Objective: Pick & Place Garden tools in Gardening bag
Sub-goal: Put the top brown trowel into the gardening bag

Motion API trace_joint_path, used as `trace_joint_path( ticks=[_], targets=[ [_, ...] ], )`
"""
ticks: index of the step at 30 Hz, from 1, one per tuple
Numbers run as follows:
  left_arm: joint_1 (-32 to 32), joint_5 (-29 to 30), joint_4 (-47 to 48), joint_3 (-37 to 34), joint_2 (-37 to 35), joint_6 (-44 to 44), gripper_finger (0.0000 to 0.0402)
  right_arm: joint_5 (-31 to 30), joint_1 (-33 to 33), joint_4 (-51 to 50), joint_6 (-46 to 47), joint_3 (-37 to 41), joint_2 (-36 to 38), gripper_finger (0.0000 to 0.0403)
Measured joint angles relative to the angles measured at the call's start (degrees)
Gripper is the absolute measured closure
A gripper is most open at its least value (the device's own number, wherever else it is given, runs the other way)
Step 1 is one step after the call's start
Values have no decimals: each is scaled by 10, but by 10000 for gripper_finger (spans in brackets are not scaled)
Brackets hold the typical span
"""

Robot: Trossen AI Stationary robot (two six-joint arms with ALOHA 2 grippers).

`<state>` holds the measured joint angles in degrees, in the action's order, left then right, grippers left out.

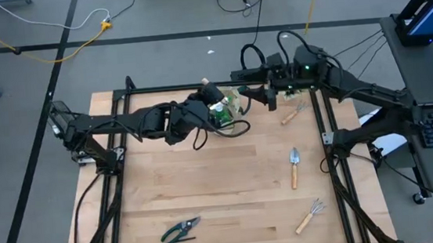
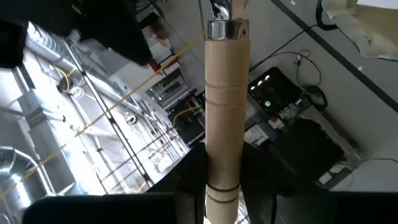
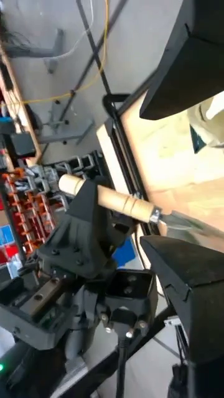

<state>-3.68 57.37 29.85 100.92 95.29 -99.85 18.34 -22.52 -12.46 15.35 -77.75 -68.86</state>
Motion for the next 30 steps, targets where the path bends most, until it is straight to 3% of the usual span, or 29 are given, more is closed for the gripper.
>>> trace_joint_path(
  ticks=[14, 30],
  targets=[
    [-1, -35, -10, 0, 36, -21, 328, 45, 0, -43, 21, -52, -77, 87],
    [18, -91, -47, 0, 47, -40, 328, 45, -8, -118, 9, -53, -79, 87]
  ],
)
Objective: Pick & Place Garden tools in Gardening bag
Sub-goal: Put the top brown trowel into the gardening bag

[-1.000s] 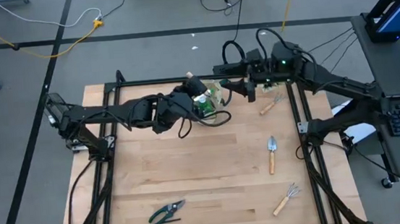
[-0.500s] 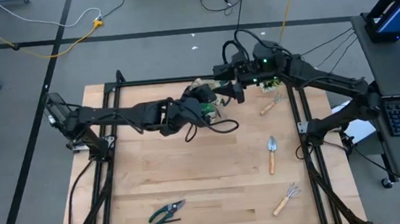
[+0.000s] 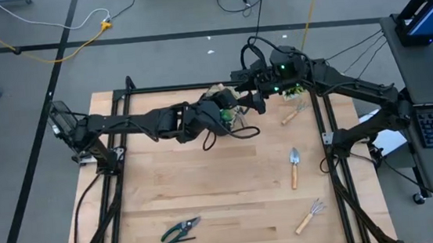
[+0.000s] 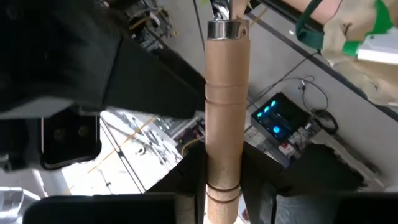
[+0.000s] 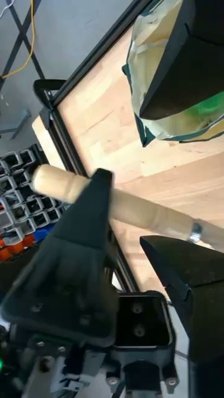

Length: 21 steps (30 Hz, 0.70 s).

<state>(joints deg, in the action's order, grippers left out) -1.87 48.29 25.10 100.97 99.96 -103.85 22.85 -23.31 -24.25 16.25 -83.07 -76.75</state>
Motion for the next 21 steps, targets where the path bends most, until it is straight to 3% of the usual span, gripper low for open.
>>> trace_joint_path(
  ticks=[21],
  targets=[
    [6, -49, -35, 0, 16, -36, 328, 30, -3, -4, -5, 1, -20, 87]
  ],
)
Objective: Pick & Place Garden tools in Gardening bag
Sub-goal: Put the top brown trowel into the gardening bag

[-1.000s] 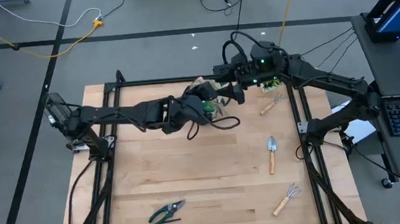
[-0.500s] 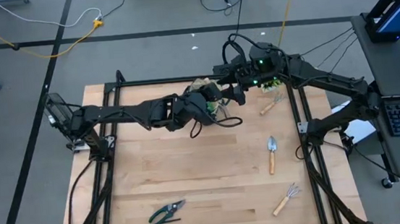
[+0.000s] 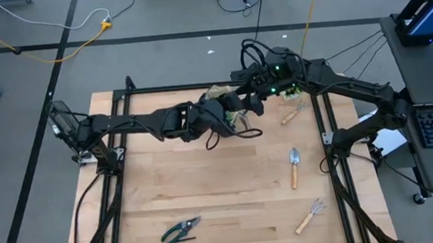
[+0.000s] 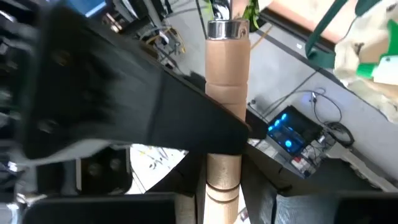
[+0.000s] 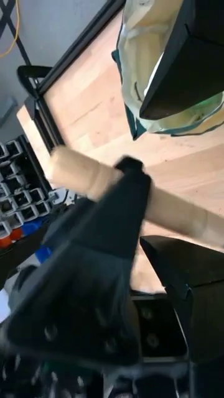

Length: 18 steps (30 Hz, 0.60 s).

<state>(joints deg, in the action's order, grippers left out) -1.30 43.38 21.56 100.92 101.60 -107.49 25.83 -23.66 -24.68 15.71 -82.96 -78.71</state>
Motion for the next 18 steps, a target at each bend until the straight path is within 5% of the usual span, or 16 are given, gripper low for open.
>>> trace_joint_path(
  ticks=[8, 18],
  targets=[
    [-1, -24, -8, 0, 0, -8, 328, 29, -3, -1, 1, 0, 0, 115],
    [-3, -25, -8, 0, 0, -14, 328, 35, -3, 0, 0, 0, 0, 203]
  ],
)
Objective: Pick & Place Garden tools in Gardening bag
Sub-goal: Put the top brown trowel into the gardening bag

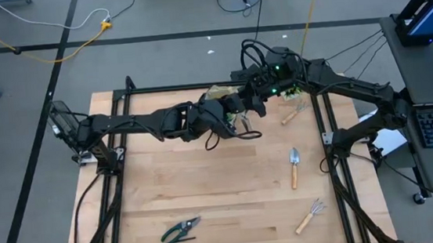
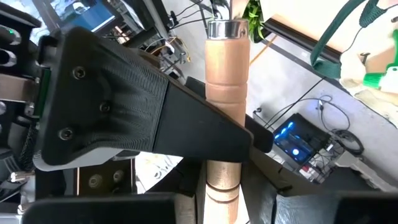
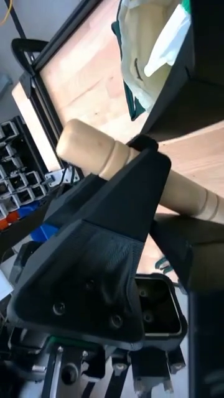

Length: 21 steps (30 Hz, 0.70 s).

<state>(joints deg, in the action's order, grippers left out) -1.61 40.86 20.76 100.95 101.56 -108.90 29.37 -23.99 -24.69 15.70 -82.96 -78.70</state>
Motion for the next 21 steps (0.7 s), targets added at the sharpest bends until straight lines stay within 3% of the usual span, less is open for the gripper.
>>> trace_joint_path(
  ticks=[13, 21],
  targets=[
    [0, -5, -8, 0, 0, -16, 328, 11, -4, -10, 1, 0, 1, 339],
    [-2, -8, -8, 0, 0, -16, 328, 10, -4, -10, 0, 0, 1, 341]
  ],
)
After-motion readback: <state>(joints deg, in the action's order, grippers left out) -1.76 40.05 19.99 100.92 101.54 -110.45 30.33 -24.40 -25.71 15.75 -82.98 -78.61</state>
